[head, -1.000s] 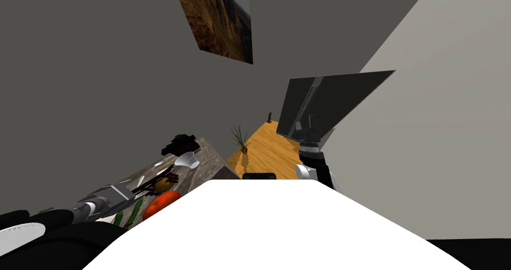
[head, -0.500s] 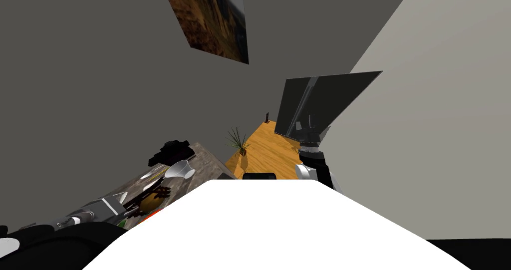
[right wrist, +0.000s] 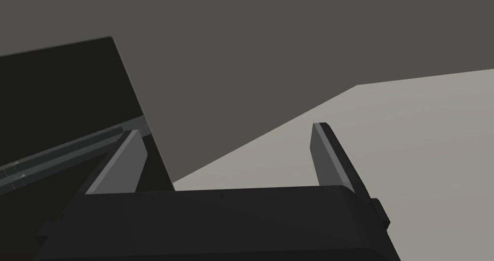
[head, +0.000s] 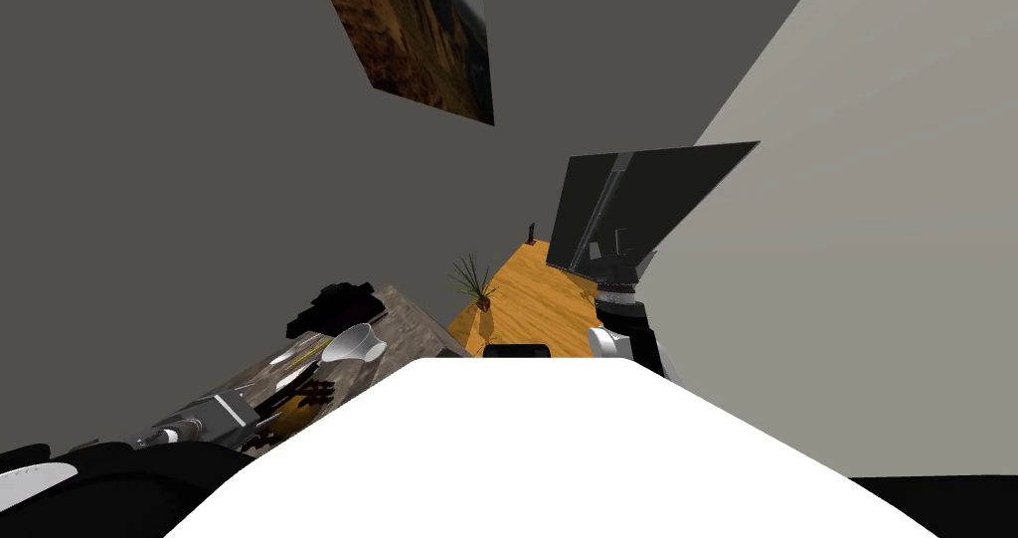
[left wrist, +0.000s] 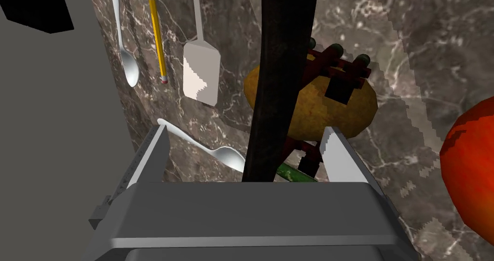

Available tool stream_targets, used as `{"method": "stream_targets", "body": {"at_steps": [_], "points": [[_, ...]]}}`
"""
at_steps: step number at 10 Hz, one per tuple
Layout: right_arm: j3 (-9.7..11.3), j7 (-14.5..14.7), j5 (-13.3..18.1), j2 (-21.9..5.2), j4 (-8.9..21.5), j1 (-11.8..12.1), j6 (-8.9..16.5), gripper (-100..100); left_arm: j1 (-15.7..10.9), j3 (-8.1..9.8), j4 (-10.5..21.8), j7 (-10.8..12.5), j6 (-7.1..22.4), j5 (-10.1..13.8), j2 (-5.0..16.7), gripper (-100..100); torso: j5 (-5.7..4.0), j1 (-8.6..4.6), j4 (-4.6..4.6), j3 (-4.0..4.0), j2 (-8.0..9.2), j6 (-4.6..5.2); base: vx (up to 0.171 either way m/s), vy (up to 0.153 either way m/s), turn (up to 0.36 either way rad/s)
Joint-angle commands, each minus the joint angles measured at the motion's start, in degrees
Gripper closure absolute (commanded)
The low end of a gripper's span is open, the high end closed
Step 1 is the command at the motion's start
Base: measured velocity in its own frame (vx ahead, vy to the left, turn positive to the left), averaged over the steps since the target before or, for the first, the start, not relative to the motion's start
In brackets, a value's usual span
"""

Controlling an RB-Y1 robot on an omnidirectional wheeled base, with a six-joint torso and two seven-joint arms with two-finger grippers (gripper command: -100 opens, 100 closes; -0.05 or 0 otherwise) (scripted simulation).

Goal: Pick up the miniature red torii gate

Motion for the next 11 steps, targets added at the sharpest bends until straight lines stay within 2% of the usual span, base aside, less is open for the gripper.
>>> {"method": "stream_targets", "body": {"at_steps": [1,2,6,7,8,9,10,11], "points": [[0.0,0.0,0.0,0.0,0.0,0.0,0.0,0,0.0,0.0,0.0,0.0,0.0,0.0,0.0,-100,0.0,0.0,0.0,0.0,0.0,0.0,0.002,0.008,-0.01],[0.0,0.0,0.0,0.0,0.0,0.0,0.0,0,-0.1,-0.11,0.1,-0.1,-0.2,-0.1,0.0,100,-0.02,-0.04,0.0,0.01,0.02,-0.01,0.0,0.0,0.0],[0.0,0.0,0.0,0.0,0.0,0.0,0.0,0,-0.1,-0.09,0.1,-0.1,-0.2,-0.1,0.0,100,-0.02,-0.1,0.02,0.03,0.03,-0.04,0.0,0.0,-0.001],[0.0,0.0,0.0,0.0,0.0,0.0,0.0,0,-0.1,-0.1,0.1,-0.1,-0.2,-0.1,0.0,0,-0.02,-0.11,0.02,0.03,0.04,-0.04,0.0,0.0,0.0],[0.0,0.0,0.0,0.0,0.0,0.0,0.0,0,1.1,1.34,-1.8,0.4,1.1,1.3,0.1,100,-0.03,-0.12,0.03,0.04,0.05,-0.04,-0.003,-0.011,0.059],[0.0,0.0,0.0,0.0,0.0,0.0,0.0,0,1.6,2.08,-2.9,0.8,1.9,2.0,0.2,100,-0.1,-0.23,0.04,0.07,0.11,-0.12,-0.009,-0.023,0.063],[0.0,0.0,0.0,0.0,0.0,0.0,0.0,0,1.4,1.65,-2.5,0.6,1.4,1.5,0.0,100,-0.13,-0.34,0.05,0.1,0.16,-0.11,-0.005,-0.011,0.014],[0.0,0.0,0.0,0.0,0.0,0.0,0.0,0,1.5,1.77,-2.7,0.7,1.6,1.6,0.0,0,-0.09,-0.27,0.06,0.1,0.14,-0.08,0.0,0.0,0.0]]}}
